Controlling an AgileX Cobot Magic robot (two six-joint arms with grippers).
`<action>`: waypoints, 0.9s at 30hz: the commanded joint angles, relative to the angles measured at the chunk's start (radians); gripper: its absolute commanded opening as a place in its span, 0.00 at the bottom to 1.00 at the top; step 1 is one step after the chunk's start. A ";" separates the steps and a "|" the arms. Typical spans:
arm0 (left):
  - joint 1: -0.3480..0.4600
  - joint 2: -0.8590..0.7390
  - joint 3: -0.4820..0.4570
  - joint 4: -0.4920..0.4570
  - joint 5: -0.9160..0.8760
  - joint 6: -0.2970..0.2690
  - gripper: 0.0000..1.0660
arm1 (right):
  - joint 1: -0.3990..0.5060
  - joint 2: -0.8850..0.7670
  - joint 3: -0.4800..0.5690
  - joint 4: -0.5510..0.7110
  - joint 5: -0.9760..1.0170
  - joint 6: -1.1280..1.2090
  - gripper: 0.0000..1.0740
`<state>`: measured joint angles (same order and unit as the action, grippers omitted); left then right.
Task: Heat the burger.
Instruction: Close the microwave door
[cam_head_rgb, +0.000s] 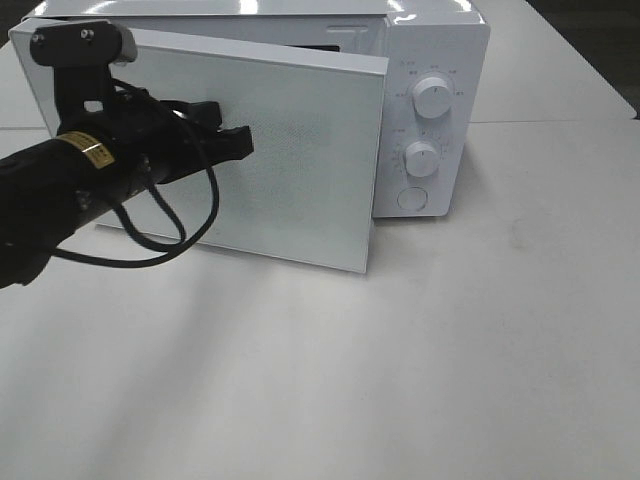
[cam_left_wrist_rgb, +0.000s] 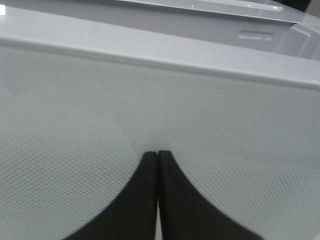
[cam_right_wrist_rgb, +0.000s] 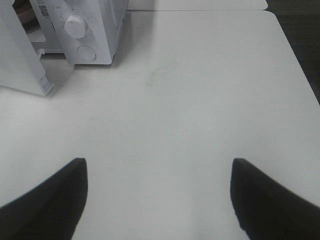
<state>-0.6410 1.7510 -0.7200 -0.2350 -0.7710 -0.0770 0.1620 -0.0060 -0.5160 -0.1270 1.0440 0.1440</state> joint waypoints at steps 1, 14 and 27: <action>-0.020 0.038 -0.060 -0.020 -0.007 0.010 0.00 | -0.004 -0.026 0.003 -0.002 -0.008 -0.008 0.70; -0.047 0.179 -0.289 -0.126 0.044 0.088 0.00 | -0.004 -0.026 0.003 -0.003 -0.008 -0.008 0.70; -0.047 0.273 -0.441 -0.157 0.095 0.127 0.00 | -0.004 -0.026 0.003 -0.003 -0.008 -0.008 0.70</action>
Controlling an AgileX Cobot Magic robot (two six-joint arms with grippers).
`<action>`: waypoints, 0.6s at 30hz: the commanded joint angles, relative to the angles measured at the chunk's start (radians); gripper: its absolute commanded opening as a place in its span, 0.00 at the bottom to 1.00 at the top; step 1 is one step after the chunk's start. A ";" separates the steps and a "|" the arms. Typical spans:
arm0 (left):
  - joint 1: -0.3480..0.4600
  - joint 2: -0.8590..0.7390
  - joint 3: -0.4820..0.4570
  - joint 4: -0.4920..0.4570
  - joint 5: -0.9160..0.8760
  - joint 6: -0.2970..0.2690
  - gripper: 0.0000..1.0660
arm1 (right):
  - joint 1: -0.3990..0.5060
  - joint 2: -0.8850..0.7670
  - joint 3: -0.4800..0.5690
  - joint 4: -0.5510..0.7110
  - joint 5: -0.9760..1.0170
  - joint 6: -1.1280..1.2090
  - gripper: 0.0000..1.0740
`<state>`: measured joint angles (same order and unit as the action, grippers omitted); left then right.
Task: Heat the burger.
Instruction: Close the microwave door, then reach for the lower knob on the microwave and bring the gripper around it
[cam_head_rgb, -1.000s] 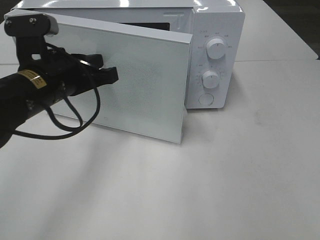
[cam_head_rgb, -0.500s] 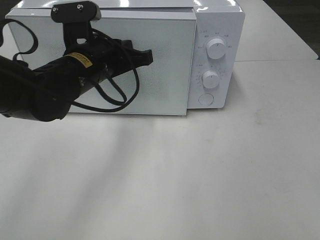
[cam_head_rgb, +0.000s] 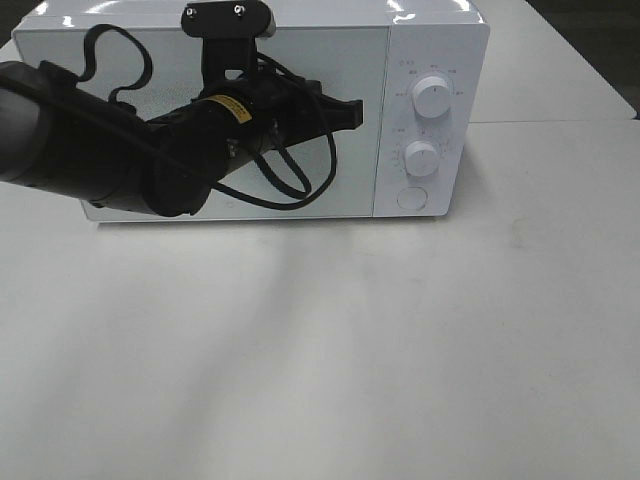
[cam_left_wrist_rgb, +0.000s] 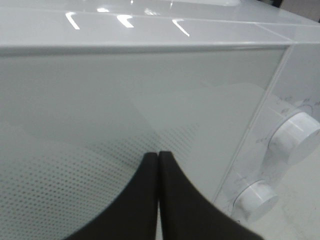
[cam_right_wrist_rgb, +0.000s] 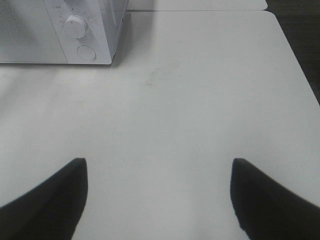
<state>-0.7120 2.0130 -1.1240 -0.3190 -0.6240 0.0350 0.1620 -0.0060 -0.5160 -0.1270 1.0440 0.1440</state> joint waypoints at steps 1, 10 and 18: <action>0.024 0.011 -0.037 -0.073 -0.052 0.015 0.00 | -0.004 -0.026 0.003 -0.003 -0.008 -0.008 0.70; 0.005 -0.050 -0.035 0.020 0.241 0.017 0.00 | -0.004 -0.026 0.003 -0.004 -0.008 -0.008 0.70; 0.002 -0.138 -0.035 0.041 0.640 0.016 0.08 | -0.004 -0.026 0.003 -0.004 -0.008 -0.008 0.70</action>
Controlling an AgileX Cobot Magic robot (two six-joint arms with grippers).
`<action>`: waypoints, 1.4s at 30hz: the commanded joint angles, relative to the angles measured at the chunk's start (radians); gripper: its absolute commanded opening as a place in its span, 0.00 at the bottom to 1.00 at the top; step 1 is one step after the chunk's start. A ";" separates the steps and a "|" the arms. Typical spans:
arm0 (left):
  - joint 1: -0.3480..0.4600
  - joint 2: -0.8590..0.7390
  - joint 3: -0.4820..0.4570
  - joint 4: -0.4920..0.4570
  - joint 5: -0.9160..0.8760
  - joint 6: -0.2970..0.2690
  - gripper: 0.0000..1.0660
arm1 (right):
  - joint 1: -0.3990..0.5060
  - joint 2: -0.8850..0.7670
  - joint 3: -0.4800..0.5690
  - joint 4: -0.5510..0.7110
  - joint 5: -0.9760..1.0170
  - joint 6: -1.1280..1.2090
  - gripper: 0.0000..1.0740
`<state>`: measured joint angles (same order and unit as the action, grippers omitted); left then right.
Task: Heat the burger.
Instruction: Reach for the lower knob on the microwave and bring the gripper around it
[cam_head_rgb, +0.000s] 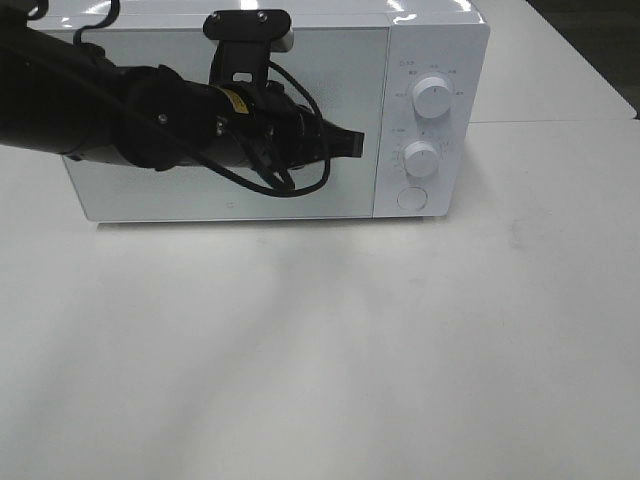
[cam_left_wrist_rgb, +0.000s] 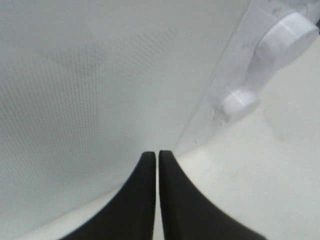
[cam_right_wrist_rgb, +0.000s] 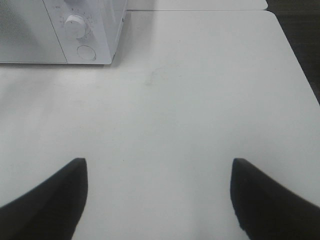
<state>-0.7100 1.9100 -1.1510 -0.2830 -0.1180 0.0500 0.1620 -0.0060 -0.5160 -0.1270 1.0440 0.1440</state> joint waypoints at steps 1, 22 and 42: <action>0.000 -0.035 -0.008 0.005 0.134 0.001 0.08 | -0.004 -0.026 0.003 -0.004 -0.008 -0.008 0.70; 0.019 -0.210 -0.008 0.111 0.848 -0.028 0.94 | -0.004 -0.026 0.003 -0.004 -0.008 -0.008 0.70; 0.415 -0.396 0.063 0.107 1.093 -0.050 0.94 | -0.004 -0.026 0.003 -0.004 -0.008 -0.008 0.70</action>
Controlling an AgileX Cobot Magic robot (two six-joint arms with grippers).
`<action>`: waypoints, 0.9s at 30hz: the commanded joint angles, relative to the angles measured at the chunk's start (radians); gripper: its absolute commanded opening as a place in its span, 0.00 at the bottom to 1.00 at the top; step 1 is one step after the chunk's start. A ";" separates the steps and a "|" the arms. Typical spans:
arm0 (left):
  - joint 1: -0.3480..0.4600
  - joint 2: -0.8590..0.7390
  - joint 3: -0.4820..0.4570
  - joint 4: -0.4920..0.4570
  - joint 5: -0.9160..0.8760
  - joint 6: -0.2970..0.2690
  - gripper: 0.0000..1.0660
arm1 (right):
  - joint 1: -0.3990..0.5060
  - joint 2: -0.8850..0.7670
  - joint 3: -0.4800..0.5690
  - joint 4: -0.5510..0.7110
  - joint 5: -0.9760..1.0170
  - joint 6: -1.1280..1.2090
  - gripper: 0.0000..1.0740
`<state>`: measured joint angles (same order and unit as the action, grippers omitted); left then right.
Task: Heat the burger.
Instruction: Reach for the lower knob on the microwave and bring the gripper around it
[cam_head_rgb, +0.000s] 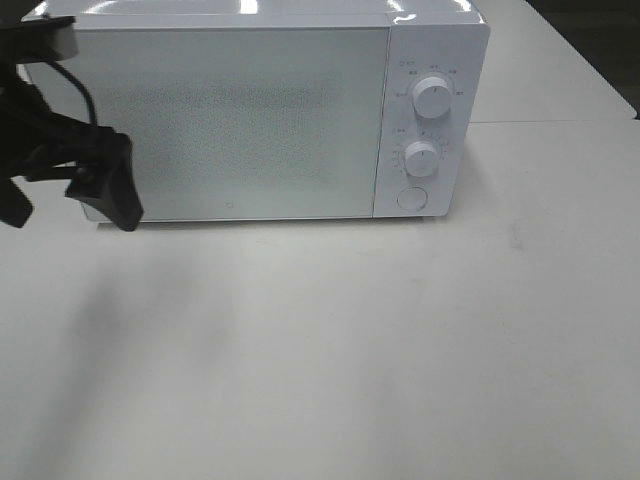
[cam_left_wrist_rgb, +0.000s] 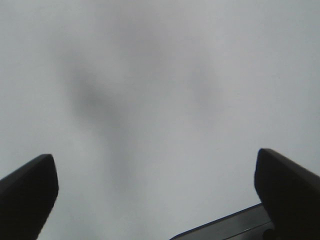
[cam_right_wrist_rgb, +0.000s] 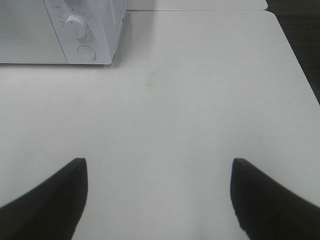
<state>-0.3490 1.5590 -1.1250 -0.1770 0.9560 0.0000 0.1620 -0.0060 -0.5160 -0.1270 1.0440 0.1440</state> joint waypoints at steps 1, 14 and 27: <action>0.101 -0.080 0.076 0.003 0.020 0.000 0.94 | -0.004 -0.026 0.003 -0.004 -0.008 -0.008 0.70; 0.318 -0.332 0.320 0.044 0.033 0.000 0.94 | -0.004 -0.026 0.003 -0.004 -0.008 -0.008 0.70; 0.364 -0.642 0.470 0.120 0.155 0.000 0.94 | -0.004 -0.026 0.003 -0.004 -0.008 -0.008 0.70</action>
<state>0.0110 0.9630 -0.6620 -0.0780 1.0670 0.0000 0.1620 -0.0060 -0.5160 -0.1270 1.0440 0.1440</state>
